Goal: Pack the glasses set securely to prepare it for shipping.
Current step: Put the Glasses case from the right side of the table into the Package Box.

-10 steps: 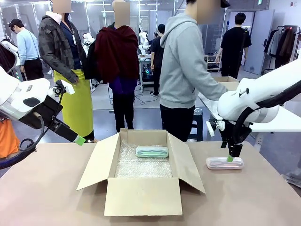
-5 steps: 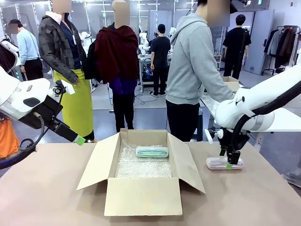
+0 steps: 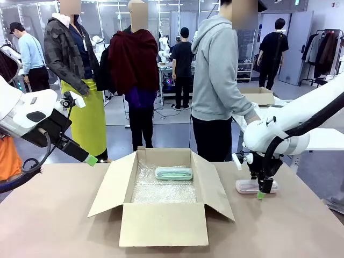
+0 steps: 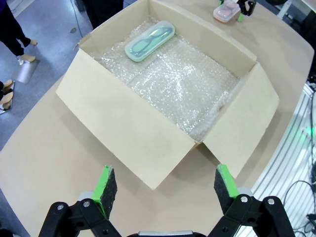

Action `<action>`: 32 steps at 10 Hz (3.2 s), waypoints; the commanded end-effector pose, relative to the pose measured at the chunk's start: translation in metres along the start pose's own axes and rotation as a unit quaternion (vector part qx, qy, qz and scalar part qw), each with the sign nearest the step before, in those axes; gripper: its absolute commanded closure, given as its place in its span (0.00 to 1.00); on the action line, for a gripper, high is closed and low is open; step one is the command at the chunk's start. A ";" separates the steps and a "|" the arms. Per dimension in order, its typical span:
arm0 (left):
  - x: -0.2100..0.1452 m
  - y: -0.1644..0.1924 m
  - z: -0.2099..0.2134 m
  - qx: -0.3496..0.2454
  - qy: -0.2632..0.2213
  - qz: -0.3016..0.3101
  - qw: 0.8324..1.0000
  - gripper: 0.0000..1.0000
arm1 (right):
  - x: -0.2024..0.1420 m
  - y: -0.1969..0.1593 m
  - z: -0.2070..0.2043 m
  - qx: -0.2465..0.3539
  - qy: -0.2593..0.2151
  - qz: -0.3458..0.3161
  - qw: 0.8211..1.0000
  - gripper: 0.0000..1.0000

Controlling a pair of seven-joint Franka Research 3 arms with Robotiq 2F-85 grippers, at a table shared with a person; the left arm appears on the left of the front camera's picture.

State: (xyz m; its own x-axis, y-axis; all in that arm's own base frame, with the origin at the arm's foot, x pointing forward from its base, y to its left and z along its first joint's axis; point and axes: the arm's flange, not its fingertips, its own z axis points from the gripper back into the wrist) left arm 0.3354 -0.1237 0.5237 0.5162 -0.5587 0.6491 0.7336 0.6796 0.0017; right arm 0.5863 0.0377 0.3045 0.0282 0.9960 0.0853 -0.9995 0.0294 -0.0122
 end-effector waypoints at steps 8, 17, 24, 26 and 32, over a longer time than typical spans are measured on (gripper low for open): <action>-0.001 0.001 0.001 -0.006 -0.003 0.000 1.000 0.00 | 0.021 0.012 0.079 -0.003 0.012 -0.020 1.000 0.66; -0.001 0.001 0.001 -0.006 -0.003 0.000 1.000 0.00 | 0.184 0.062 0.175 0.006 -0.009 -0.039 0.999 0.66; -0.001 0.001 0.001 -0.006 -0.003 0.000 1.000 0.00 | 0.319 0.053 0.099 -0.002 -0.019 -0.025 1.000 0.66; -0.001 0.001 0.001 -0.006 -0.003 0.000 1.000 0.00 | 0.339 0.047 0.074 0.007 -0.013 -0.029 0.999 0.66; -0.001 0.001 0.001 -0.006 -0.003 0.000 1.000 0.00 | 0.324 0.036 0.004 0.054 0.001 -0.043 0.998 0.66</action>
State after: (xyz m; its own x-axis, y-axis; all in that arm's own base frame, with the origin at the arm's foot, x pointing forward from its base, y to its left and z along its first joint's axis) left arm 0.3354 -0.1238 0.5238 0.5159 -0.5590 0.6491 0.7337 0.6794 0.0020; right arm 0.5616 0.3641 0.3348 0.0850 0.9919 0.0942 -0.9909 0.0742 0.1126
